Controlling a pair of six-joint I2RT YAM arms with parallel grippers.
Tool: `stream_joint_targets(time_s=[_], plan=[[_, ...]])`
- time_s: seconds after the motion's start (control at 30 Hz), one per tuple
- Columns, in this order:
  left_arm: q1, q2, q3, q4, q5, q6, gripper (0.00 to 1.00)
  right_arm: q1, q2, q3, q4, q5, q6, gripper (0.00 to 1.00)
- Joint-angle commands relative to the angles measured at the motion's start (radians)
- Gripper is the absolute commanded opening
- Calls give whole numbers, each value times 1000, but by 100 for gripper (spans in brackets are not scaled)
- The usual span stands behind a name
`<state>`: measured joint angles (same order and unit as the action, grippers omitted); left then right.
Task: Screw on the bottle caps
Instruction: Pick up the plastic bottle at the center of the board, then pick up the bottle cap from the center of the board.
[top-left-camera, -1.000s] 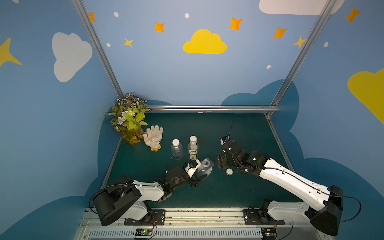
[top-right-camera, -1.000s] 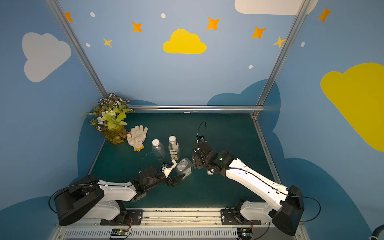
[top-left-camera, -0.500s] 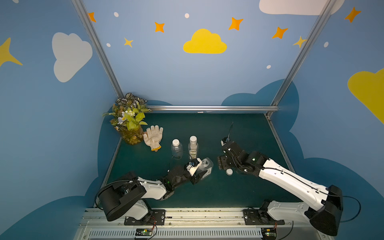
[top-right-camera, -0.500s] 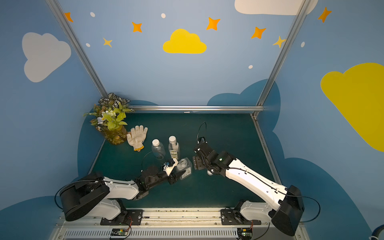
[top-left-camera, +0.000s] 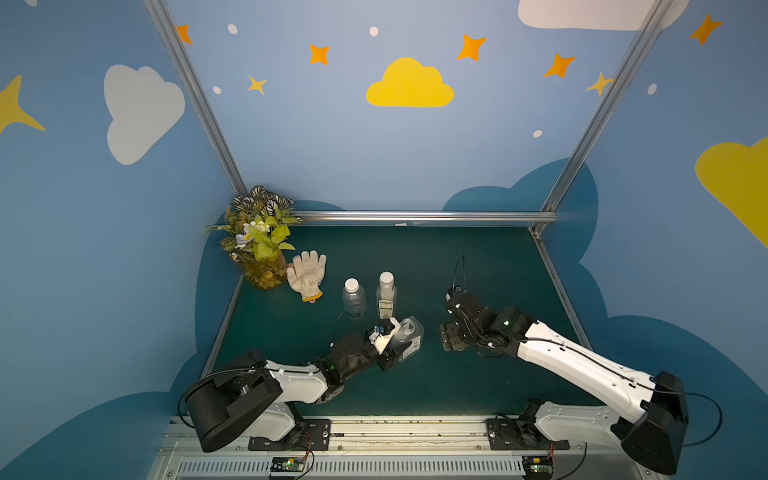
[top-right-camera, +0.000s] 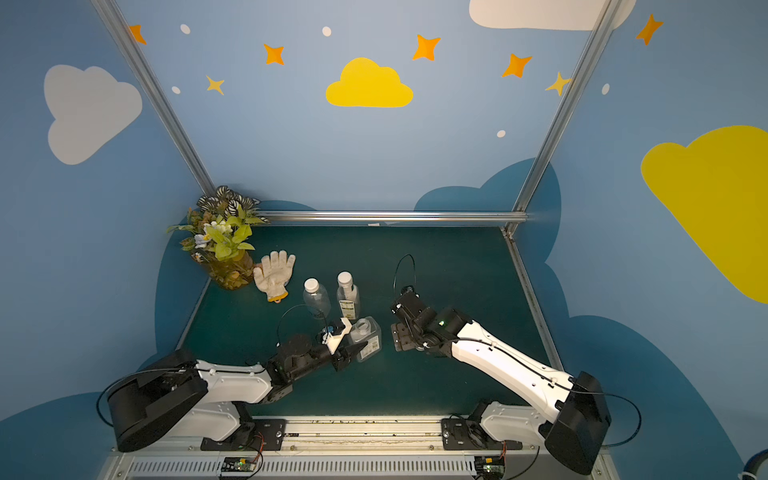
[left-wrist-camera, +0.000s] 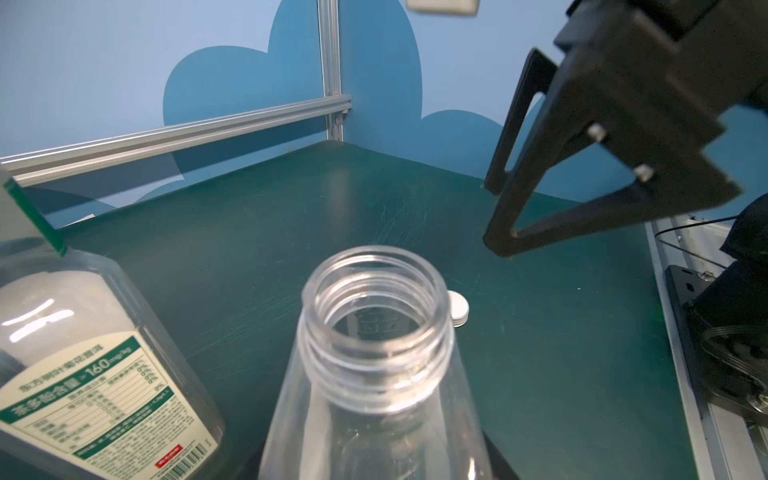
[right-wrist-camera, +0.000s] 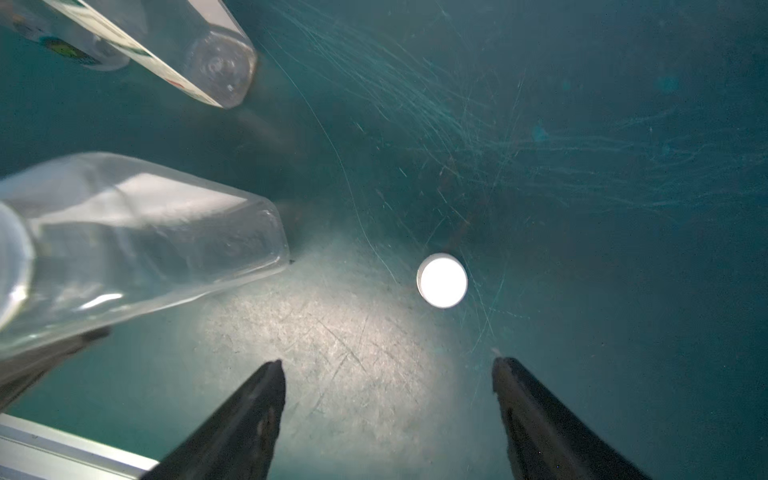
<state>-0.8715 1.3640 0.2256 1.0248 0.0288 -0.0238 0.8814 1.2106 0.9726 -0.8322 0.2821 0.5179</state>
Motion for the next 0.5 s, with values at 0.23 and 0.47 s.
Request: stream_joint_targets(time_s=[0.23,0.47], plan=[[-1,-59,-31,-31,0,-22,40,-104,82,-53,-90,-93,65,84],[-1,-68,-32,-45,0,-25,39,-184,201,-53,-91,-224,8,80]])
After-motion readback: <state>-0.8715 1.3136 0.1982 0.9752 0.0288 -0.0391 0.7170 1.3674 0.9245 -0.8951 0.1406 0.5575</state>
